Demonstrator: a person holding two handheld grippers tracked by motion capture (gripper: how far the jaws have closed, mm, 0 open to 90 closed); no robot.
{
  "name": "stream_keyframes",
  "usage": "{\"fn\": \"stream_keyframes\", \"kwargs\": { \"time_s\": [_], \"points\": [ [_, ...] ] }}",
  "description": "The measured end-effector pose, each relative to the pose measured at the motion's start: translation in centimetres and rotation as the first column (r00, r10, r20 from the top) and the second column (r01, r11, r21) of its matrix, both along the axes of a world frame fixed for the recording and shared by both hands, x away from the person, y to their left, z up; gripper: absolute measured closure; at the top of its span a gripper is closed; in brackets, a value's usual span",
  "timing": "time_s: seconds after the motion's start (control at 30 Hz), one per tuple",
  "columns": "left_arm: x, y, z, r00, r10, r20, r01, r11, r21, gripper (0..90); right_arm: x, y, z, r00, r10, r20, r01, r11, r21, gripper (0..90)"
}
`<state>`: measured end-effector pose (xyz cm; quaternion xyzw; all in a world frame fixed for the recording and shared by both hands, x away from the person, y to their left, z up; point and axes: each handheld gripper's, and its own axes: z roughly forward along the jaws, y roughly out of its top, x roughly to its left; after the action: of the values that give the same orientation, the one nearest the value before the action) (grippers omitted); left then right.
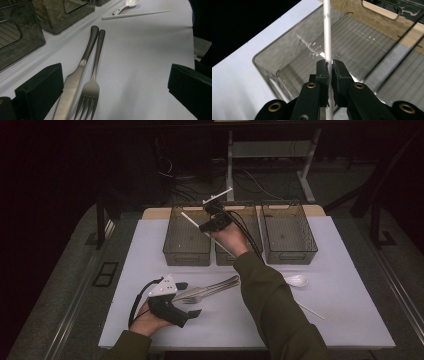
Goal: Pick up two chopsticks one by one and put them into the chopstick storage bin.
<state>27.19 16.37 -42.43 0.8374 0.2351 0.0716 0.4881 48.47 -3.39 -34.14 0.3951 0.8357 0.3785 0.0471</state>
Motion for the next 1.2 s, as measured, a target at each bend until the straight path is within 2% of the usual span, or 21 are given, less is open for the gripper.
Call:
{"fn": "stream_keyframes", "kwargs": {
  "time_s": [0.3, 0.37, 0.8, 0.93, 1.1, 1.2],
  "points": [
    [0.1, 0.0, 0.0, 1.0000, -0.008, 0.000, 0.008, 1.0000, 0.000, 0.0, 1.8, 2.3, -0.8, 0.9989, -0.040, -0.026, 0.039, 0.998, -0.041, 83.8],
    [0.0, -0.1, 0.0, 1.0000, -0.007, 0.003, 0.007, 1.0000, -0.001, 0.0, 2.1, 2.8, -1.0, 0.9987, -0.041, -0.029, 0.040, 0.998, -0.039, 83.8],
    [0.1, -0.2, 0.1, 0.9999, -0.016, 0.003, 0.016, 0.9999, -0.007, 0.0, 3.6, 5.4, -2.4, 0.9964, -0.073, -0.043, 0.068, 0.992, -0.109, 83.7],
    [0.0, -0.3, 0.2, 0.9998, -0.021, 0.006, 0.021, 0.9997, -0.010, 0.0, 3.7, 5.9, -2.4, 0.9967, -0.079, -0.020, 0.076, 0.991, -0.106, 83.2],
    [0.1, -0.3, 0.2, 0.9997, -0.022, 0.009, 0.022, 0.9997, -0.011, 0.0, 3.5, 5.6, -1.8, 0.9966, -0.081, 0.012, 0.082, 0.993, -0.082, 74.0],
    [0.1, -0.3, 0.1, 0.9998, -0.020, 0.010, 0.020, 0.9998, -0.010, 0.0, 3.3, 5.1, -1.2, 0.9978, -0.062, 0.021, 0.064, 0.996, -0.069, 69.2]
  ]
}}
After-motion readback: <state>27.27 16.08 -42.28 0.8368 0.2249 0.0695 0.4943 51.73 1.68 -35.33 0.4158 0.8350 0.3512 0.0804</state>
